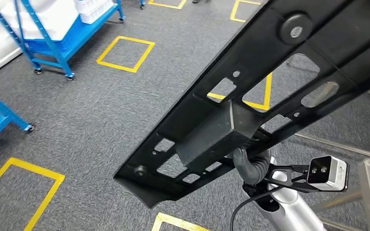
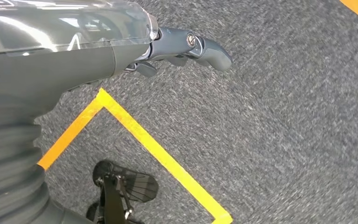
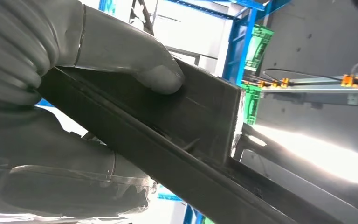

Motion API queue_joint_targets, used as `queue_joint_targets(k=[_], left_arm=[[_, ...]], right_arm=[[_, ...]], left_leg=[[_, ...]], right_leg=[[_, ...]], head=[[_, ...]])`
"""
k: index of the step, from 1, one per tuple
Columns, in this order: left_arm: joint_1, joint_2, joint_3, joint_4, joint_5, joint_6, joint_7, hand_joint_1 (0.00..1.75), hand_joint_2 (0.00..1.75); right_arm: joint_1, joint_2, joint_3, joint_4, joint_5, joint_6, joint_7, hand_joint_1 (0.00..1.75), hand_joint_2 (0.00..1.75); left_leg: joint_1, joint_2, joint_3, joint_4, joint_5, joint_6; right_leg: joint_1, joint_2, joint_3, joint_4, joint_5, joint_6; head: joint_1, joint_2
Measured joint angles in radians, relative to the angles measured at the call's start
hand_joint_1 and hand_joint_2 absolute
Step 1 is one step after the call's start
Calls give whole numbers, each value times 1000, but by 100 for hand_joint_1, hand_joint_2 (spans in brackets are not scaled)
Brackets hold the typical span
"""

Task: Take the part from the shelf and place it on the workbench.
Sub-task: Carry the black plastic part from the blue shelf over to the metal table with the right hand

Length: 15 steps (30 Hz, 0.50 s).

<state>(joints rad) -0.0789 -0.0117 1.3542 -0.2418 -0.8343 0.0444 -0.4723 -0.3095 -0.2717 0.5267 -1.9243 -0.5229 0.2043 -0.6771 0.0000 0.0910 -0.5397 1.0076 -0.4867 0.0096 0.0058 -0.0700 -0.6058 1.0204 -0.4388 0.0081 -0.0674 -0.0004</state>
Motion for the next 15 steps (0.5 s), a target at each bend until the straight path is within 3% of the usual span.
queue_joint_targets(k=[2, 4, 6, 8, 9, 10, 11, 13, 15], left_arm=[[0, -1, 1, 0, -1, 3, 0, 0, 175], [0, -1, 1, 0, -1, 4, 0, 0, 175], [3, -2, 2, 0, -1, 4, -1, 0, 175], [8, -2, 4, 0, -2, 4, -1, 0, 175], [9, -3, 4, 0, -2, 4, -1, 0, 175], [9, -3, 4, 0, -2, 4, -1, 0, 175], [9, -3, 4, 0, -2, 4, -1, 0, 175], [9, -3, 4, 0, -2, 4, -1, 0, 175], [8, -3, 4, 0, -2, 4, -1, 0, 175]], right_arm=[[3, -21, -7, 8, -8, 0, -9, 175, 175], [5, -36, -16, 15, -12, 2, -15, 175, 175], [6, -43, -20, 20, -16, 7, -18, 175, 175], [10, -47, -20, 26, -18, 11, -19, 175, 175], [12, -49, -20, 29, -18, 11, -19, 175, 175], [14, -51, -20, 32, -19, 11, -19, 175, 175], [14, -53, -20, 33, -19, 11, -19, 175, 175], [14, -55, -20, 35, -19, 12, -19, 175, 175], [14, -57, -20, 37, -19, 12, -20, 175, 175]], left_leg=[[0, 14, 3, 0, -6, -10], [3, -15, -5, 28, -29, -19], [7, -64, -52, 136, -89, -25], [8, -80, -118, 270, -140, -28], [8, -82, -137, 299, -140, -28], [9, -83, -137, 288, -119, -27], [9, -86, -117, 235, -81, -25], [12, -123, -59, 91, -9, -19], [12, -155, -27, 19, 14, -12]], right_leg=[[2, 23, -1, -4, 3, -11], [-3, 44, 1, -11, 7, -23], [-6, 66, 2, -14, 9, -32], [-5, 92, 2, -13, 9, -35], [-5, 106, 3, -13, 9, -35], [-5, 120, 4, -11, 9, -34], [-5, 134, 5, -10, 8, -33], [-6, 159, 6, -3, 5, -27], [-8, 181, 0, 2, 4, -16]], head=[[0, 0], [0, 0], [0, 0], [0, 0], [0, 0], [0, 0], [0, 0], [0, 0], [0, 0]])
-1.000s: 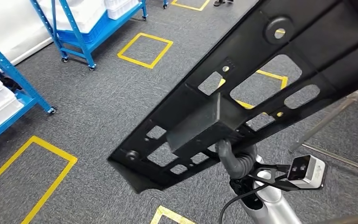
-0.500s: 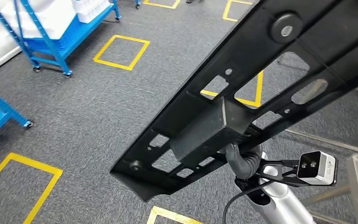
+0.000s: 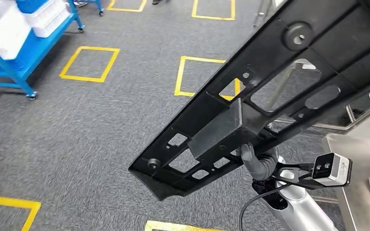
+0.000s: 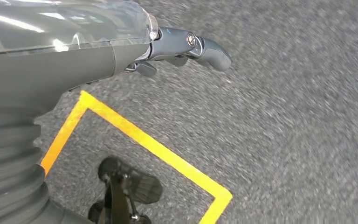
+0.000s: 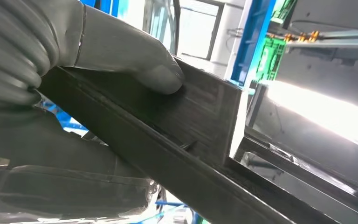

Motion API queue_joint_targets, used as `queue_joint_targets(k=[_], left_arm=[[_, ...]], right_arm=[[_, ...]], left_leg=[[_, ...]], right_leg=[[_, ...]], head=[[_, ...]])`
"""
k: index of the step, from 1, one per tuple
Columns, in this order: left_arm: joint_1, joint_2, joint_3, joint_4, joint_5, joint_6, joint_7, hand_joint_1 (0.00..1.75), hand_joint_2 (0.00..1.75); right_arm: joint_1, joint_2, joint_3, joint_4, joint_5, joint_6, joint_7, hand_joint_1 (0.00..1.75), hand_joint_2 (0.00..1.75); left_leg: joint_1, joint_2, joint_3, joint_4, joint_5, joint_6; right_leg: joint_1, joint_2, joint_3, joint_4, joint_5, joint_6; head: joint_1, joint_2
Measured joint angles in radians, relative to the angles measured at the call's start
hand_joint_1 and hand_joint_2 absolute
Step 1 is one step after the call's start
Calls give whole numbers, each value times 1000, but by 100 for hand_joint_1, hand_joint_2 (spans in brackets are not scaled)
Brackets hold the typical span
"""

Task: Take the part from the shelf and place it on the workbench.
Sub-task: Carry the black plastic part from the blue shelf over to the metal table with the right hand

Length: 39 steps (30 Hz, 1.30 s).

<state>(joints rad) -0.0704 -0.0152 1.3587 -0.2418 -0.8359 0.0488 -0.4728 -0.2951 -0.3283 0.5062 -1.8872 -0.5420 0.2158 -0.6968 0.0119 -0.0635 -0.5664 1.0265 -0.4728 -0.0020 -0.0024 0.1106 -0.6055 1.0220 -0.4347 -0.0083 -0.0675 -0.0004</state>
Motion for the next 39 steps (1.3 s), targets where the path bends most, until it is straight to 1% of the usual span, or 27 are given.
queue_joint_targets(k=[2, 3, 5, 6, 7, 8, 9, 10, 11, 13, 15, 16, 18, 20, 22, 23, 24, 25, 26, 27, 29, 31, 33, 34, 36, 38, 39], left_arm=[[-2, 0, 0, 0, 0, 0, 0, 0, 175], [-5, 0, 0, 0, 0, 0, 0, 0, 175], [-8, -1, 0, 0, 0, 0, -1, 0, 175], [-6, -1, 0, 0, 0, 0, -1, 0, 175], [-4, -1, 0, 0, 0, 0, -1, 0, 175], [-2, -1, 0, 0, 0, 0, -1, 0, 175], [0, -1, 1, 0, 0, 0, -1, 0, 175], [0, -1, 1, 0, 0, 1, -1, 0, 175], [-1, -1, 1, 0, 0, 2, -1, 0, 175], [-2, -2, 1, 0, 1, 5, -2, 0, 175], [-1, -3, 2, 0, 1, 5, -5, 0, 175], [0, -3, 3, 0, 0, 2, -7, 0, 175], [-2, -2, 3, 0, -6, -10, -9, 0, 175], [-6, 0, 3, 0, -14, -24, -11, 0, 175], [-7, 4, 3, 0, -20, -29, -12, 0, 175], [-6, 7, 3, 0, -26, -29, -10, 0, 175], [-4, 10, 2, 0, -32, -27, -7, 0, 175], [-4, 14, 0, 0, -39, -25, -5, 0, 175], [-4, 18, -2, 0, -45, -25, -4, 0, 175], [-6, 23, -5, 0, -49, -27, -5, 0, 175], [-9, 30, -8, 0, -51, -34, -16, 0, 175], [-11, 33, -9, 0, -50, -42, -34, 0, 175], [-10, 33, -10, 0, -53, -49, -49, 0, 175], [-10, 34, -11, 0, -54, -52, -54, 0, 175], [-12, 35, -11, 0, -56, -56, -58, 0, 175], [-9, 37, -11, 0, -57, -56, -59, 0, 175], [-7, 37, -11, 0, -57, -55, -59, 0, 175]], right_arm=[[2, -3, -1, 2, -1, 0, -1, 175, 175], [4, -6, -2, 2, -1, 0, -1, 175, 175], [3, -11, -6, 2, -1, 0, -2, 175, 175], [3, -13, -7, 2, 0, 0, -2, 175, 175], [4, -14, -7, 3, 0, 0, -1, 175, 175], [5, -15, -7, 4, 0, 0, -1, 175, 175], [7, -15, -7, 6, 0, 0, -1, 175, 175], [8, -15, -8, 7, 0, -1, -1, 175, 175], [11, -15, -9, 8, 1, 0, -1, 175, 175], [27, -11, -21, 9, 19, 14, -1, 175, 175], [64, 11, -51, 5, 67, 48, -2, 175, 175], [86, 29, -66, 0, 98, 62, -2, 175, 175], [122, 71, -83, -18, 150, 63, -1, 175, 175], [141, 110, -88, -42, 180, 53, 0, 175, 175], [152, 142, -99, -58, 192, 49, 2, 175, 175], [157, 157, -106, -61, 196, 49, 4, 175, 175], [161, 171, -115, -63, 197, 50, 7, 175, 175], [163, 184, -125, -64, 198, 50, 10, 175, 175], [164, 196, -135, -66, 198, 51, 14, 175, 175], [165, 206, -146, -68, 200, 52, 17, 175, 175], [175, 225, -163, -84, 210, 55, 14, 175, 175], [201, 240, -182, -113, 226, 55, 6, 175, 175], [235, 249, -212, -148, 233, 53, 1, 175, 175], [253, 251, -231, -165, 234, 54, -1, 175, 175], [282, 252, -270, -196, 231, 55, -2, 175, 175], [300, 253, -298, -215, 229, 57, -2, 175, 175], [307, 253, -308, -220, 228, 57, -2, 175, 175]], left_leg=[[-3, 9, 5, -7, 0, 9], [-2, 19, 7, -13, 4, 16], [0, 40, 12, -26, 12, 28], [-2, 52, 13, -29, 14, 32], [-4, 63, 13, -29, 13, 35], [-6, 75, 13, -29, 12, 36], [-7, 87, 13, -29, 11, 36], [-7, 99, 14, -29, 9, 35], [-7, 111, 16, -28, 7, 33], [-9, 128, 22, -28, 1, 28], [-12, 140, 28, -27, -5, 18], [-13, 148, 30, -26, -8, 13], [-11, 161, 34, -25, -15, 1], [-7, 134, 24, 10, -42, -9], [-4, 90, -30, 129, -106, -14], [-3, 78, -67, 207, -140, -16], [-3, 74, -99, 268, -159, -17], [-3, 72, -116, 295, -158, -17], [-2, 71, -113, 281, -136, -17], [-2, 68, -92, 229, -99, -15], [1, 33, -26, 79, -28, -11], [1, 4, 9, 2, -4, -5], [-2, 14, 11, -3, -2, 4], [-1, 22, 12, -7, 1, 11], [0, 43, 13, -16, 7, 24], [-3, 67, 13, -19, 8, 31], [-4, 81, 13, -19, 7, 32]], right_leg=[[-3, 19, -5, -3, 5, 14], [-3, 13, -7, -1, 2, 20], [1, -35, -29, 46, -29, 29], [1, -68, -55, 102, -61, 32], [0, -89, -87, 168, -94, 35], [-3, -99, -119, 233, -119, 38], [-5, -103, -138, 271, -127, 40], [-7, -106, -137, 268, -114, 42], [-8, -112, -115, 227, -85, 42], [-5, -146, -38, 85, -25, 37], [4, -170, 7, 0, -4, 24], [8, -170, 10, -9, -6, 17], [6, -148, 9, -12, -4, 5], [1, -127, 12, -17, -2, -7], [0, -108, 14, -18, -2, -17], [1, -97, 14, -18, -2, -20], [1, -84, 14, -17, -2, -21], [2, -71, 14, -16, -2, -22], [2, -57, 15, -14, -2, -21], [2, -45, 15, -11, -3, -20], [1, -23, 14, -3, -7, -14], [0, -6, 8, 3, -8, -3], [-1, 8, 3, 2, -5, 9], [-1, 1, 1, 5, -7, 14], [1, -45, -21, 50, -39, 22], [0, -91, -76, 166, -103, 27], [-2, -98, -107, 230, -128, 29]], head=[[0, 0], [0, 0], [0, 0], [0, 0], [0, 0], [0, 0], [0, 0], [0, 0], [0, 0], [0, 0], [0, 0], [0, 0], [0, 0], [0, 0], [0, 0], [0, 0], [0, 0], [0, 0], [0, 0], [0, 0], [0, 0], [0, 0], [0, 0], [0, 0], [0, 0], [0, 0], [0, 0]])
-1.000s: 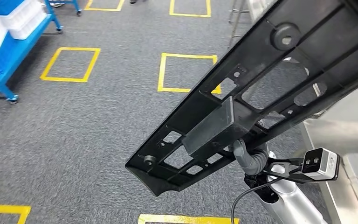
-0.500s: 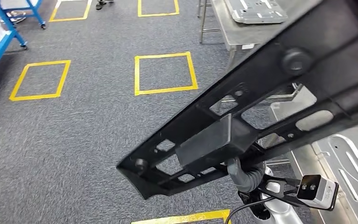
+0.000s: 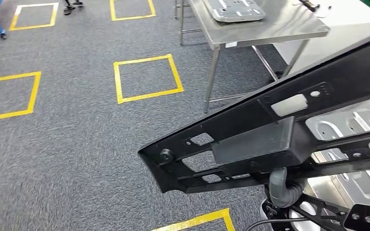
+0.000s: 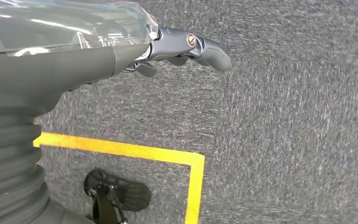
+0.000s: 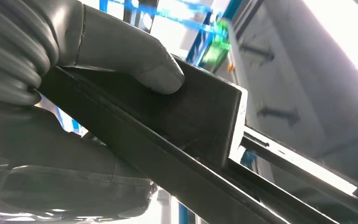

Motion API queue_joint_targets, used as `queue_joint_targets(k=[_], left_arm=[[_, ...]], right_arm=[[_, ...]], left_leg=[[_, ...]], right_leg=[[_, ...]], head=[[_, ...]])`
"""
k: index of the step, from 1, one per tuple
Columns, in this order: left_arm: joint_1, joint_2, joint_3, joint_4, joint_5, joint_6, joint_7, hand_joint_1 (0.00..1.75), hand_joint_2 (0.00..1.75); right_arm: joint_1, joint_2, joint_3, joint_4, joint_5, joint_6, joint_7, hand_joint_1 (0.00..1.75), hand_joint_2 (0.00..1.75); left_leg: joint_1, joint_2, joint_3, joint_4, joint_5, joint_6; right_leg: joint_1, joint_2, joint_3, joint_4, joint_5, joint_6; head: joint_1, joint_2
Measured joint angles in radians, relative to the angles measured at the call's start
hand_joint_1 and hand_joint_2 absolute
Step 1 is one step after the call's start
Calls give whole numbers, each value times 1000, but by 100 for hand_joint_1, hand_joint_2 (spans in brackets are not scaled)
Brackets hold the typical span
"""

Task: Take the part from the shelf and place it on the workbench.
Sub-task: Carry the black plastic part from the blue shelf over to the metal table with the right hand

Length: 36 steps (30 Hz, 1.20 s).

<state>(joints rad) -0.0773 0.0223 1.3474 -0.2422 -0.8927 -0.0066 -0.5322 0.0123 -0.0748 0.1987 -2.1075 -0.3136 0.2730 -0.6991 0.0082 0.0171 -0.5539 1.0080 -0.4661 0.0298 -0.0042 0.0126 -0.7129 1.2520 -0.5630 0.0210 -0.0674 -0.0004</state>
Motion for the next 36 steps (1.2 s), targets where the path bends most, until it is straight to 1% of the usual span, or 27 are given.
queue_joint_targets(k=[2, 5, 7, 8, 9, 11, 12, 13, 14, 15, 17, 18, 19, 20, 21, 22, 24, 25, 26, 28, 29, 30, 31, 33, 34, 35, 36], left_arm=[[2, 1, 0, 0, 0, 1, 0, 0, 175], [1, 2, 0, 0, 0, 1, 0, 0, 175], [0, 2, 0, 0, 0, 1, 0, 0, 175], [-1, 2, 0, 0, 0, 1, 0, 0, 175], [-2, 1, 0, 0, 0, 1, 0, 0, 175], [-4, 1, 0, 0, 0, 1, 0, 0, 175], [-6, 2, 0, 0, 1, 2, 1, 0, 175], [-8, 2, 0, 0, 2, 3, 2, 0, 175], [-10, 2, 0, 0, 4, 5, 5, 0, 175], [-10, 2, 0, 0, 5, 7, 9, 0, 175], [-3, 2, 0, 0, 6, 10, 19, 0, 175], [1, 3, 0, 0, 7, 12, 24, 0, 175], [5, 4, 0, 0, 8, 14, 29, 0, 175], [7, 4, 1, 0, 8, 15, 33, 0, 175], [6, 4, 1, 0, 9, 16, 35, 0, 175], [5, 4, 1, 0, 10, 16, 37, 0, 175], [2, 4, 0, 0, 7, 17, 39, 0, 175], [0, 3, 0, 0, 5, 17, 40, 0, 175], [-2, 1, 0, 0, 3, 18, 41, 0, 175], [-9, -4, 0, 0, 1, 19, 43, 0, 175], [-14, -9, 0, 1, 0, 19, 44, 0, 175], [-19, -13, 0, 1, 0, 18, 44, 0, 175], [-21, -18, 0, 2, 0, 16, 45, 0, 175], [-19, -23, 0, 2, 2, 15, 47, 0, 175], [-16, -26, 0, 3, 3, 15, 49, 0, 175], [-15, -27, 1, 4, 4, 15, 52, 0, 175], [-14, -29, 1, 5, 6, 15, 53, 0, 175]], right_arm=[[13, 1, -11, -6, 0, 0, 0, 175, 175], [19, 1, -14, -7, 0, 0, 0, 175, 175], [22, 1, -17, -9, 0, 0, 0, 175, 175], [23, 1, -19, -10, 0, 0, 0, 175, 175], [25, 1, -24, -15, 0, 1, 1, 175, 175], [30, 4, -37, -27, 0, 3, 0, 175, 175], [36, 7, -46, -32, 0, 8, 0, 175, 175], [47, 14, -59, -37, -2, 20, 0, 175, 175], [61, 24, -77, -41, -6, 41, 0, 175, 175], [78, 39, -102, -47, -13, 73, 0, 175, 175], [113, 84, -170, -61, -21, 163, 0, 175, 175], [129, 109, -206, -66, -20, 209, 0, 175, 175], [143, 132, -237, -70, -14, 247, 0, 175, 175], [153, 151, -262, -72, -6, 274, 0, 175, 175], [157, 165, -276, -72, 3, 285, 0, 175, 175], [159, 175, -284, -73, 12, 290, 0, 175, 175], [153, 187, -288, -72, 34, 295, 0, 175, 175], [145, 189, -288, -70, 48, 294, 1, 175, 175], [133, 191, -286, -68, 63, 289, 2, 175, 175], [100, 191, -270, -61, 86, 256, 4, 175, 175], [82, 187, -256, -57, 91, 229, 4, 175, 175], [59, 180, -236, -50, 93, 197, 4, 175, 175], [35, 172, -216, -43, 92, 166, 5, 175, 175], [-6, 150, -173, -28, 82, 104, 8, 175, 175], [-19, 138, -154, -23, 75, 77, 13, 175, 175], [-31, 126, -135, -19, 69, 52, 19, 175, 175], [-45, 114, -117, -15, 64, 34, 25, 175, 175]], left_leg=[[-1, 20, 0, 0, -1, 1], [-1, 27, 0, 0, -2, 1], [-1, 31, 0, 0, -2, 0], [-1, 36, 1, 0, -3, 0], [-1, 45, 3, 0, -5, -2], [-6, 76, 11, 1, -12, -15], [-8, 93, 16, 1, -15, -23], [-9, 98, 18, 3, -20, -31], [-7, 86, 16, 14, -31, -36], [-5, 65, 7, 41, -51, -41], [-1, 15, -42, 156, -114, -46], [-1, 3, -74, 223, -142, -48], [0, -3, -99, 273, -156, -49], [0, -6, -109, 290, -150, -49], [0, -8, -100, 263, -123, -47], [1, -15, -76, 203, -84, -45], [2, -53, -20, 69, -24, -38], [2, -67, -4, 29, -11, -35], [0, -73, 1, 14, -11, -32], [-1, -57, 2, 9, -6, -23], [0, -49, 3, 4, -1, -17], [2, -39, 4, -2, 5, -10], [4, -28, 4, -7, 10, -5], [2, -7, 1, -11, 14, 0], [0, 4, 0, -10, 13, 1], [0, 14, 0, -10, 12, 1], [0, 25, 0, -9, 11, 0]], right_leg=[[-2, -4, -35, 71, -18, 3], [-3, -5, -37, 77, -13, 4], [-3, -7, -31, 64, -3, 4], [-4, -9, -19, 41, 12, 4], [-2, -31, 21, -30, 44, 1], [7, -63, 94, -173, 95, -13], [12, -73, 121, -229, 112, -22], [12, -61, 123, -237, 112, -30], [9, -51, 125, -241, 114, -36], [6, -41, 128, -245, 117, -42], [4, -21, 130, -247, 119, -51], [5, -9, 130, -246, 119, -53], [6, 4, 130, -245, 119, -54], [7, 19, 131, -244, 119, -54], [7, 33, 131, -242, 118, -54], [7, 47, 132, -240, 118, -53], [7, 73, 131, -233, 116, -48], [7, 83, 129, -231, 116, -44], [6, 92, 125, -229, 117, -39], [5, 108, 120, -232, 122, -25], [4, 107, 118, -231, 122, -20], [6, 89, 108, -214, 110, -14], [8, 63, 90, -178, 85, -9], [5, 11, 36, -60, 19, 2], [1, 1, 11, -5, -2, 6], [-2, -5, -1, 23, -5, 10], [-5, -9, 4, 15, 10, 12]], head=[[0, 0], [0, 0], [0, 0], [0, 0], [0, 0], [0, 0], [0, 0], [0, 0], [0, 0], [0, 0], [0, 0], [0, 0], [0, 0], [0, 0], [0, 0], [0, 0], [0, 0], [0, 0], [0, 0], [0, 0], [0, 0], [0, 0], [0, 0], [0, 0], [0, 0], [0, 0], [0, 0]])
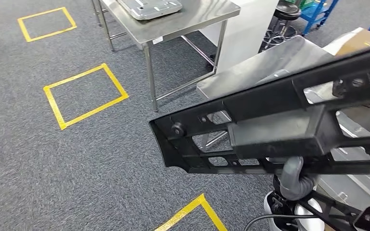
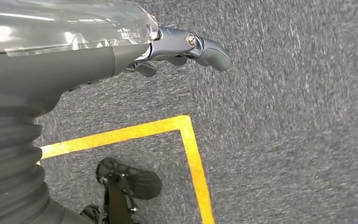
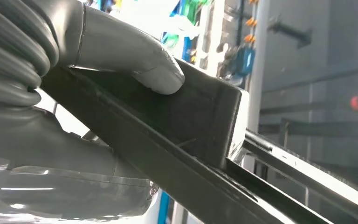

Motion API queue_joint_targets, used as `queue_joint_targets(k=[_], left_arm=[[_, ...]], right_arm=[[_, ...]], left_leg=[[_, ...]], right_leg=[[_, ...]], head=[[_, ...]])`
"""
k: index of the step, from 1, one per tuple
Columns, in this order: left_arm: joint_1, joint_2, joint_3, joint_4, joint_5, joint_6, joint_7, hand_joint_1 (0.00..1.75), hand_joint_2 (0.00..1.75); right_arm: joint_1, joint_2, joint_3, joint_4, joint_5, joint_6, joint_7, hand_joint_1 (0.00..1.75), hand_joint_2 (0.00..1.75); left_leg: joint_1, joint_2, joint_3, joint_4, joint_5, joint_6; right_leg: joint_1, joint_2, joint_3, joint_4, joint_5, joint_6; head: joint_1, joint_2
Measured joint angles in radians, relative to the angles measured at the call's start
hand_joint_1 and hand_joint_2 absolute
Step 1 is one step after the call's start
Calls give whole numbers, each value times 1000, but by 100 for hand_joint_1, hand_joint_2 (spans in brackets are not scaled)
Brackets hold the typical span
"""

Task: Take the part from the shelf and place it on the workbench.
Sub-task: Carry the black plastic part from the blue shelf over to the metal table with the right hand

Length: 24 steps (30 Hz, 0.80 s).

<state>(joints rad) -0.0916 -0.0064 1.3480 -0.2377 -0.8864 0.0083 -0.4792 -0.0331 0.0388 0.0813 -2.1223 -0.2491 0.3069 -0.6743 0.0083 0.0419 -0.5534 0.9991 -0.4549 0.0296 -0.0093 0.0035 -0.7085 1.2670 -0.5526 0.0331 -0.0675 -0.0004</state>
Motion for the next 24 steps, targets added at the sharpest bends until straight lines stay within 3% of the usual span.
queue_joint_targets(k=[2, 4, 5, 7, 8, 10, 12, 13, 14, 15, 17, 19, 21, 23, 24], left_arm=[[-1, -2, 0, 0, 3, 0, 1, 0, 175], [-2, -4, 0, 0, 4, 0, 1, 0, 175], [-1, -4, 0, 0, 4, 0, 1, 0, 175], [-1, -4, 0, 0, 4, 0, 2, 0, 175], [-2, -5, 0, 0, 4, 0, 2, 0, 175], [-4, -5, 0, 0, 4, 0, 2, 0, 175], [0, -5, 0, 0, 4, -1, 2, 0, 175], [3, -5, 0, 0, 4, -2, 2, 0, 175], [5, -5, 0, 1, 4, -4, 2, 0, 175], [6, -6, 0, 1, 4, -6, 2, 0, 175], [5, -7, 0, 1, 4, -8, 0, 0, 175], [3, -8, 1, 1, 5, -9, -2, 0, 175], [4, -9, 1, 1, 6, -8, -4, 0, 175], [3, -11, 2, 1, 7, -7, -4, 0, 175], [1, -12, 2, 1, 7, -7, -4, 0, 175]], right_arm=[[-30, -20, 28, 5, -3, -17, 10, 175, 175], [-50, -32, 48, 7, -4, -21, 15, 175, 175], [-56, -35, 56, 7, -4, -21, 16, 175, 175], [-64, -42, 68, 8, -5, -21, 17, 175, 175], [-66, -45, 72, 8, -5, -22, 17, 175, 175], [-73, -48, 79, 9, -5, -21, 17, 175, 175], [-82, -49, 86, 12, -5, -21, 22, 175, 175], [-86, -50, 90, 15, -6, -22, 28, 175, 175], [-91, -51, 94, 18, -6, -23, 34, 175, 175], [-97, -51, 98, 21, -6, -25, 40, 175, 175], [-112, -53, 106, 28, -6, -33, 49, 175, 175], [-129, -60, 111, 34, -10, -44, 54, 175, 175], [-143, -71, 115, 38, -18, -55, 57, 175, 175], [-152, -86, 118, 41, -26, -67, 61, 175, 175], [-155, -94, 119, 42, -29, -72, 63, 175, 175]], left_leg=[[0, 19, 4, 2, -4, -5], [-4, 35, 8, 5, -10, -14], [-6, 42, 9, 6, -12, -19], [-7, 57, 12, 5, -15, -30], [-5, 55, 13, 9, -20, -36], [-1, 22, -5, 59, -56, -45], [1, -18, -66, 189, -121, -50], [2, -26, -99, 256, -145, -52], [2, -30, -122, 298, -151, -53], [2, -31, -127, 301, -137, -52], [4, -44, -86, 195, -63, -48], [7, -87, -33, 67, -10, -43], [6, -110, -16, 24, -4, -36], [7, -90, -15, 19, 1, -25], [9, -80, -14, 14, 4, -18]], right_leg=[[-3, -23, 63, -119, 64, -1], [5, -53, 119, -230, 99, -13], [9, -59, 128, -252, 101, -20], [12, -40, 125, -256, 101, -34], [10, -31, 126, -259, 103, -40], [5, -14, 129, -265, 107, -52], [4, 4, 130, -266, 108, -59], [5, 16, 129, -265, 109, -60], [6, 29, 130, -264, 109, -60], [6, 41, 130, -263, 109, -60], [5, 66, 132, -260, 107, -58], [7, 90, 128, -254, 105, -50], [4, 111, 119, -250, 107, -38], [1, 119, 114, -250, 108, -25], [3, 103, 109, -240, 101, -20]], head=[[0, 0], [0, 0], [0, 0], [0, 0], [0, 0], [0, 0], [0, 0], [0, 0], [0, 0], [0, 0], [0, 0], [0, 0], [0, 0], [0, 0], [0, 0]])
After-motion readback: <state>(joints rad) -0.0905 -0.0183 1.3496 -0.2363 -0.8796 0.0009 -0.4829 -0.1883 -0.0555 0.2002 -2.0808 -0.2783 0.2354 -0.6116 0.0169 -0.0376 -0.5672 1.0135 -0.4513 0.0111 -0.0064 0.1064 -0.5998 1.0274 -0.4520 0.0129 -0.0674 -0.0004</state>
